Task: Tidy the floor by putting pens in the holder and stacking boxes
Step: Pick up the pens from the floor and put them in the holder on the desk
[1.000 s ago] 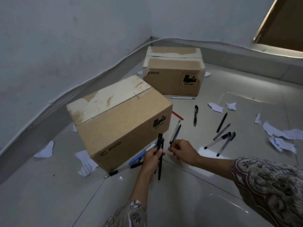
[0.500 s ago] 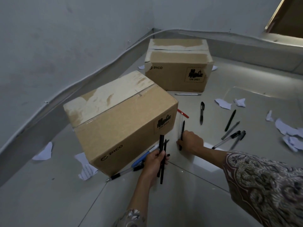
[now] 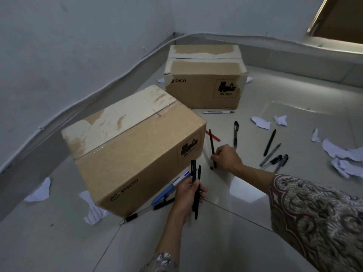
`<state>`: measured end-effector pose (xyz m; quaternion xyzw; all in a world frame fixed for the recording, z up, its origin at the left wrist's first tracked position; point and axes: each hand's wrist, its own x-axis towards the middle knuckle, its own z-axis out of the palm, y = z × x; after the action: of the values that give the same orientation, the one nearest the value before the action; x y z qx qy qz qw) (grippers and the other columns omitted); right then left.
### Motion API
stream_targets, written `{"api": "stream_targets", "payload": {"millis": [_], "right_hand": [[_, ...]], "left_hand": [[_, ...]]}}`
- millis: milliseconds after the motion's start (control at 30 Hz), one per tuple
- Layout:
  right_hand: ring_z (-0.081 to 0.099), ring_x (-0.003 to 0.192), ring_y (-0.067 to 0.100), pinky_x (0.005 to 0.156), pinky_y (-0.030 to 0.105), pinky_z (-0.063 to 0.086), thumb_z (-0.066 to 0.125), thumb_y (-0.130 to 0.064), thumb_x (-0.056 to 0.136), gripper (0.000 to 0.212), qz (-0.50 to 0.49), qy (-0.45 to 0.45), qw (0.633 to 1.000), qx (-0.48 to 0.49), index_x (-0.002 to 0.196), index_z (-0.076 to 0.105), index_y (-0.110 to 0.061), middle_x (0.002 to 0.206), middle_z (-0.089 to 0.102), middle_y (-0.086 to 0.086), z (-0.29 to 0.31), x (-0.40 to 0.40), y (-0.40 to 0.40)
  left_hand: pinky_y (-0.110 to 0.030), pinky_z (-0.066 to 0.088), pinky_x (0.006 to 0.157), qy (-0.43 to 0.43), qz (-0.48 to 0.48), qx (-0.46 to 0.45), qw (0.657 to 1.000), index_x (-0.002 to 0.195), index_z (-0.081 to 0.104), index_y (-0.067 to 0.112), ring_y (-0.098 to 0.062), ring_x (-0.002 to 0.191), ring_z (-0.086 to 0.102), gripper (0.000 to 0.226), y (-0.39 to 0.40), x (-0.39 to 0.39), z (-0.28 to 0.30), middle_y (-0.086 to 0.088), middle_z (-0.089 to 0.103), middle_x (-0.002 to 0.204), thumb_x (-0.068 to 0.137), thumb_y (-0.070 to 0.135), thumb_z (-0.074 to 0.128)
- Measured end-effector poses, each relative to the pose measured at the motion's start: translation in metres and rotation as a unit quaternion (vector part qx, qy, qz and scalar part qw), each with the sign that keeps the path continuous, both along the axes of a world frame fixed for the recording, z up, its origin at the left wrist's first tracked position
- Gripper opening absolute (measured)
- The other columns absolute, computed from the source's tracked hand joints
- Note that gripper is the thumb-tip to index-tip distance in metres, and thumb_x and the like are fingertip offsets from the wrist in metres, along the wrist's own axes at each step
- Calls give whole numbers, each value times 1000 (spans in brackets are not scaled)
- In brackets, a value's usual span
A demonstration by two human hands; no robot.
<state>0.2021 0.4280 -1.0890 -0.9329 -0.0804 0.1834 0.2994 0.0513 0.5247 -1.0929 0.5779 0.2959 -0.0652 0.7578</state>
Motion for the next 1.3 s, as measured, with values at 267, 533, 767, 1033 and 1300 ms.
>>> {"api": "stream_targets", "payload": {"millis": [267, 533, 767, 1033, 1300], "right_hand": [[59, 81, 31, 68, 38, 50, 59, -12, 82, 15, 54, -14, 996, -71, 80, 46, -7, 85, 54, 11, -9, -5, 24], [56, 78, 30, 63, 32, 40, 46, -2, 83, 29, 35, -25, 997, -59, 58, 34, -11, 79, 52, 13, -17, 9, 12], [63, 81, 34, 72, 37, 50, 45, -3, 89, 20, -33, 11, 999, 20, 76, 57, 6, 87, 64, 22, -15, 21, -15], [53, 56, 17, 52, 24, 46, 36, -2, 96, 21, -88, 94, 958, 255, 77, 45, -6, 68, 57, 9, 27, 36, -40], [41, 57, 14, 56, 25, 40, 30, -1, 95, 19, -141, 141, 924, 325, 90, 47, -7, 67, 44, 4, 134, 32, -84]], "left_hand": [[-26, 48, 62, 0, -1, 19, 1000, 84, 57, 10, -14, 61, 55, 20, 2, 3, -1, -4, 60, 70, 97, 16, 43], [-26, 45, 51, -3, 1, 8, 1000, 86, 53, 7, -13, 53, 51, 18, -2, 9, -5, -4, 55, 67, 98, 17, 42], [-20, 33, 43, -12, -11, 15, 1000, 83, 45, 11, -7, 44, 41, 19, -20, 30, -3, 1, 50, 63, 99, 19, 38], [-18, 24, 37, -21, 44, 4, 999, 76, 44, 14, -7, 38, 30, 20, -52, 88, 22, 3, 38, 54, 94, 18, 50], [-21, 29, 41, -22, -10, 49, 999, 82, 50, 12, -9, 43, 34, 12, -70, 127, 127, 1, 39, 56, 94, 12, 49]]}}
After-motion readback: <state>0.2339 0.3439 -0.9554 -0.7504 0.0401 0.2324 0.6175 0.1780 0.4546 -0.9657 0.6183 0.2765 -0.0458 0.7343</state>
